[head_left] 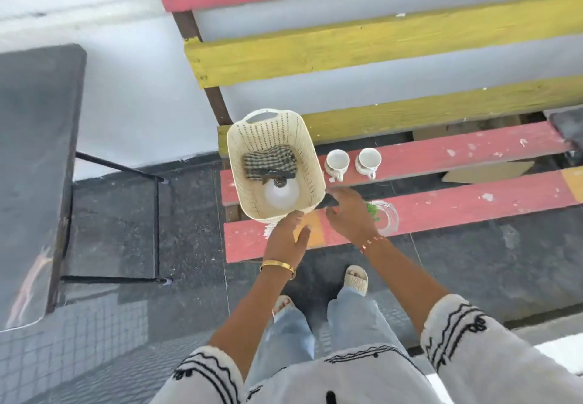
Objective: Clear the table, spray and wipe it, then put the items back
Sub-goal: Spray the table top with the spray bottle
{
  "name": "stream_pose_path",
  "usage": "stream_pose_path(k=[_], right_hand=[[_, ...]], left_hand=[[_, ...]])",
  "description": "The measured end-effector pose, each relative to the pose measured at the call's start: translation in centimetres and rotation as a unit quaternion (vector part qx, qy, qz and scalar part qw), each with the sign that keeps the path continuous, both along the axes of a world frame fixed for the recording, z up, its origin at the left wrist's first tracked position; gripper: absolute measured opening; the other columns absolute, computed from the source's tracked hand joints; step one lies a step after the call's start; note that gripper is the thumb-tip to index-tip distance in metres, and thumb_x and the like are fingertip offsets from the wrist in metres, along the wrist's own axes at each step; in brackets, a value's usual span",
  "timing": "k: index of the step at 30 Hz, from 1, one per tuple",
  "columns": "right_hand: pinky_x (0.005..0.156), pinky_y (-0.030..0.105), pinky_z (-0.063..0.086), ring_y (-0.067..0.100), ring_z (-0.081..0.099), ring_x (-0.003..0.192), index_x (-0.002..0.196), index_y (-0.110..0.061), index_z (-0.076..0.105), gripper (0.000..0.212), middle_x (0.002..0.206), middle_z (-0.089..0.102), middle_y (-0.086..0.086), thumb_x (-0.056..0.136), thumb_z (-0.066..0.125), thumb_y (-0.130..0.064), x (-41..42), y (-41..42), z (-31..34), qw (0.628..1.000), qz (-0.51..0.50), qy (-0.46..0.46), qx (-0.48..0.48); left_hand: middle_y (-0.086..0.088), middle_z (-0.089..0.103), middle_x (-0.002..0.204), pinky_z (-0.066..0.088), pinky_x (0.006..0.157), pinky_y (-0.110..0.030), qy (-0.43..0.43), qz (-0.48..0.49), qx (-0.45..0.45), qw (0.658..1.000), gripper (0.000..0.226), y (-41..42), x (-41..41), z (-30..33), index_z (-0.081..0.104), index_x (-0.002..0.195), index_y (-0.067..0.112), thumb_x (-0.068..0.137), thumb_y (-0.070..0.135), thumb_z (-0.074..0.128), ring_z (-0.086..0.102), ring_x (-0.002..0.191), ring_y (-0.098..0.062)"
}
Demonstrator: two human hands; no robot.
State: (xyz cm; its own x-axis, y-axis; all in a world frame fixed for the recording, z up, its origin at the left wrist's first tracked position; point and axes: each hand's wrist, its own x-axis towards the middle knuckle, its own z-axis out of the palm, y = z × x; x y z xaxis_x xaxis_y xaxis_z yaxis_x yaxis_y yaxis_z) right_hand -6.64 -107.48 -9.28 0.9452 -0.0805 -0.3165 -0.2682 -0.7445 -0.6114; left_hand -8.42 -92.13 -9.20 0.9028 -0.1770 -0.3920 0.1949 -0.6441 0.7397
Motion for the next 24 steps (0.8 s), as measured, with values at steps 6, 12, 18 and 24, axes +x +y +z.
stream_pose_path(k=[6,12,18,24], right_hand=[[0.109,0.035,0.031,0.028,0.038,0.132,0.142,-0.006,0.036,0.057,0.142,0.043,0.015,0.088,0.054,-0.013,2.5,3.7,1.8,0.999,0.037,0.026,-0.021],[0.11,0.038,0.032,0.032,0.04,0.13,0.143,-0.005,0.03,0.061,0.14,0.042,0.017,0.089,0.055,-0.014,6.7,6.0,1.1,0.995,0.077,0.054,-0.029],[0.09,0.042,0.048,0.034,0.053,0.109,0.116,-0.008,0.054,0.032,0.114,0.056,0.017,0.084,0.057,-0.014,10.7,7.1,-2.2,0.99,0.103,0.092,-0.033],[0.059,0.03,0.035,0.027,0.053,0.072,0.074,-0.013,0.048,0.016,0.078,0.058,0.013,0.088,0.055,-0.016,12.7,7.6,-3.6,0.989,0.123,0.064,-0.052]], left_hand=[[-0.006,0.056,0.13,0.039,0.098,-0.027,-0.007,0.065,0.021,0.998,0.037,5.0,2.1,1.8,0.047,0.129,0.012,0.092,0.019,0.048,0.053,0.118,-0.022],[-0.008,0.056,0.131,0.041,0.102,-0.032,0.011,0.118,0.025,0.993,0.037,6.7,5.2,2.2,0.048,0.128,0.012,0.091,0.017,0.05,0.053,0.12,-0.023],[-0.007,0.055,0.131,0.042,0.103,-0.035,0.053,0.117,0.055,0.99,0.037,7.3,7.5,1.5,0.048,0.129,0.014,0.092,0.02,0.05,0.053,0.119,-0.022],[-0.009,0.057,0.129,0.047,0.097,-0.039,0.065,0.127,0.064,0.988,0.039,7.8,9.2,1.4,0.047,0.13,0.015,0.091,0.02,0.05,0.06,0.108,-0.026]])
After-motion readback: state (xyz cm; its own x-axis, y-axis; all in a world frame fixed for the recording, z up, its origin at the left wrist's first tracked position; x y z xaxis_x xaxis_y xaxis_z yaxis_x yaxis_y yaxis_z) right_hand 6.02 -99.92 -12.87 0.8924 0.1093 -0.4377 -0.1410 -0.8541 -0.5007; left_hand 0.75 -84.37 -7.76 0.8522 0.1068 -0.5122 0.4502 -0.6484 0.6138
